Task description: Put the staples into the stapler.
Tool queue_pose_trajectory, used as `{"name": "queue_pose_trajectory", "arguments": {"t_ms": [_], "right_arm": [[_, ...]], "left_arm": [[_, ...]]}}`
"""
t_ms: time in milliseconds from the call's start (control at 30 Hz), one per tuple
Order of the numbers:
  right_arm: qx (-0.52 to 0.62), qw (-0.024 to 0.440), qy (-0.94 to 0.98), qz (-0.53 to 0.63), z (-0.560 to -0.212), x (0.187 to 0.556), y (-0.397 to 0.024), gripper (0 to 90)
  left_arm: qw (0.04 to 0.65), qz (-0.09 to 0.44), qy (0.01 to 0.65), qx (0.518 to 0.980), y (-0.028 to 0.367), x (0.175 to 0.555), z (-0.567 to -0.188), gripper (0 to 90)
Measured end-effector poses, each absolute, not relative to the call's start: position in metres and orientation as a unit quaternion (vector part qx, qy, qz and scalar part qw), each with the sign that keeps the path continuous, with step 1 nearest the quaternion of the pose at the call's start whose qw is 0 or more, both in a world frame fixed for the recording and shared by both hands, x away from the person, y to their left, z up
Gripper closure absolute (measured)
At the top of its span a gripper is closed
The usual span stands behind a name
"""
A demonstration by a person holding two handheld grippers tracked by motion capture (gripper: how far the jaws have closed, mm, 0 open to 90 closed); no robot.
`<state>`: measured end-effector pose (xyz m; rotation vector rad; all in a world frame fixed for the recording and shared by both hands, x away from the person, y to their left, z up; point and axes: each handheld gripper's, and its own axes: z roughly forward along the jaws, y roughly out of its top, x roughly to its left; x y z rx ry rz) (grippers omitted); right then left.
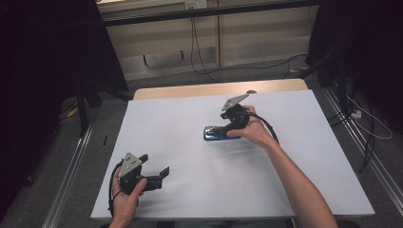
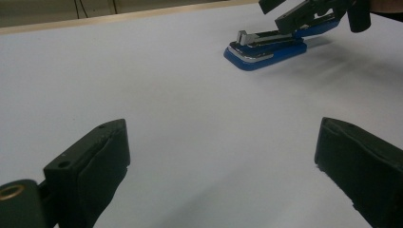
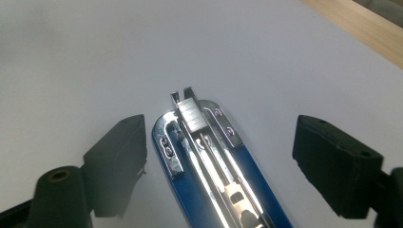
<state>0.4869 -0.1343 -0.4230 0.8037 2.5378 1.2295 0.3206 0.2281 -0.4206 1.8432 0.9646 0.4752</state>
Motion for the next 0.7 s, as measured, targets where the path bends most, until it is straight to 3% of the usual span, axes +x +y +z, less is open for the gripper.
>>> {"name": "queue_pose_trajectory", "arguments": {"t_ms": [167, 700], "right_arm": [[0.31, 0.123, 0.839, 0.429, -0.425, 0.482, -0.141, 7.7], [0.383, 0.185, 0.79, 0.442, -0.419, 0.453, -0.166, 4.7]], "left_arm": [[0.484, 0.198, 0.393, 0.757, 0.228, 0.32, -0.419, 4.6], [0.476, 0.191, 0.393, 0.763, 0.222, 0.326, -0.423, 4.7]]}}
